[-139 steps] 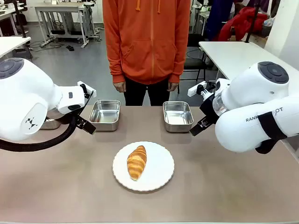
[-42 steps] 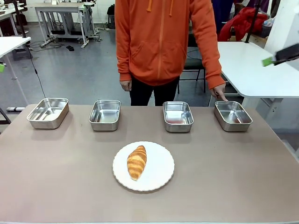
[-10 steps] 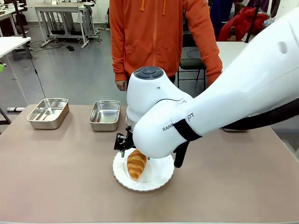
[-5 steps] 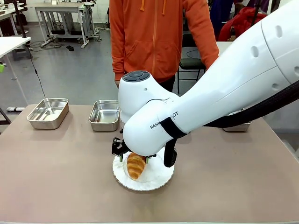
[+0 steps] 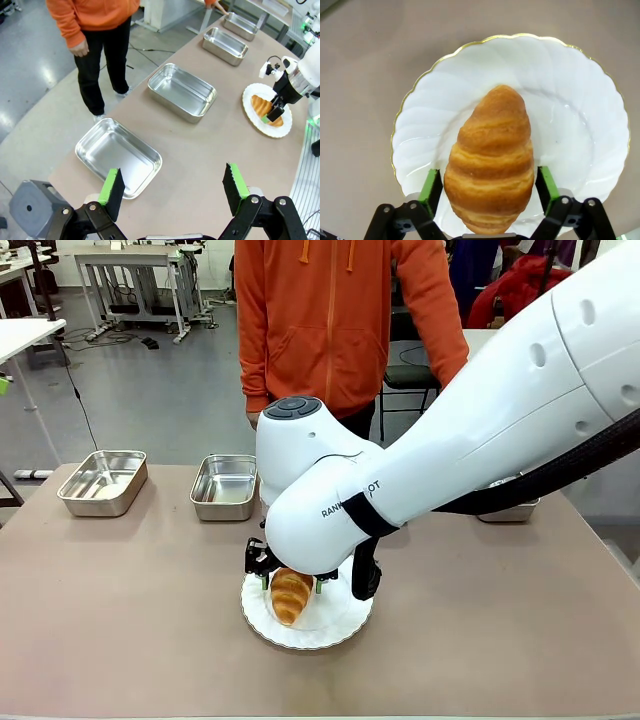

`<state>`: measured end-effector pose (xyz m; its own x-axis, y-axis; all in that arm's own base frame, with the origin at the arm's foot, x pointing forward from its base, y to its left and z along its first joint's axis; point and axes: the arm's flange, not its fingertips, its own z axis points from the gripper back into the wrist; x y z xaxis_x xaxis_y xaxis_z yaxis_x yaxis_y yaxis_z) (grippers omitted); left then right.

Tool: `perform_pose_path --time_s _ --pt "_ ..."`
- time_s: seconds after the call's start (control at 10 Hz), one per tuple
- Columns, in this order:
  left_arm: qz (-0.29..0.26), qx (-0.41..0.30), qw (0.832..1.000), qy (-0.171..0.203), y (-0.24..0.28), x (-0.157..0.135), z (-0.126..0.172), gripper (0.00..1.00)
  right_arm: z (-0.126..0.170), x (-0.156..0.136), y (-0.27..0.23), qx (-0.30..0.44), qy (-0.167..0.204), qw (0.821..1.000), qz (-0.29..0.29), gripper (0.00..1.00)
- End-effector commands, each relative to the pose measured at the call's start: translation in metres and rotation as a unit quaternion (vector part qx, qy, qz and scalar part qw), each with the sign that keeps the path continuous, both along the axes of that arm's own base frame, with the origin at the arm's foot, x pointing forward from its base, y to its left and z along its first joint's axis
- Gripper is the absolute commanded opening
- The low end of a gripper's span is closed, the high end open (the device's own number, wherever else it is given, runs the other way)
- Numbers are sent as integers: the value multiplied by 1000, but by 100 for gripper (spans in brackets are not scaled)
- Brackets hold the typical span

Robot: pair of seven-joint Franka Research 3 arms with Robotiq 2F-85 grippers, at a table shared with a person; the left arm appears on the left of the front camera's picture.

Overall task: Place the bread in the container.
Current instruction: Place the Butter Roll into the Airtight Container indicated by the human.

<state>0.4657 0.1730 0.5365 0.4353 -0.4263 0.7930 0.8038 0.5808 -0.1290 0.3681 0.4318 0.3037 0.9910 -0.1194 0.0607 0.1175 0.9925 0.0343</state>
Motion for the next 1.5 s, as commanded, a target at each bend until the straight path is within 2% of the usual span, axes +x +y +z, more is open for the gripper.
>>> perform_pose_path --time_s 0.0,0.1,0.2,0.3,0.4,0.9,1.0,1.1,1.2,1.4 --pt "-1 -4 1000 -3 -1 0 1 100 0 0 6 -6 -20 1000 -22 80" --pt "-1 -4 1000 -3 -1 0 1 100 1 1 5 -8 -21 1000 -22 62" --pt "-1 -4 1000 -3 -1 0 1 100 0 1 5 -11 -20 1000 -20 60" --pt "-1 -4 1000 -3 -1 0 1 100 -1 3 3 -25 -40 998 -31 42" --pt "-1 -4 1000 -3 -1 0 1 100 1 1 0 2 -1 1000 -5 42" --pt "-1 -4 1000 -3 -1 0 1 100 5 0 2 1 -8 1000 -7 42" --pt "-1 -4 1000 -3 -1 0 1 100 42 7 -5 -1 -44 999 0 42" --pt "-1 -4 1000 -3 -1 0 1 100 75 11 -13 -8 -59 998 4 42" --pt "-1 -4 1000 -3 -1 0 1 100 107 18 -22 -6 -50 999 15 42" --pt "-1 -4 1000 -3 -1 0 1 100 178 38 -53 0 -64 998 26 42"
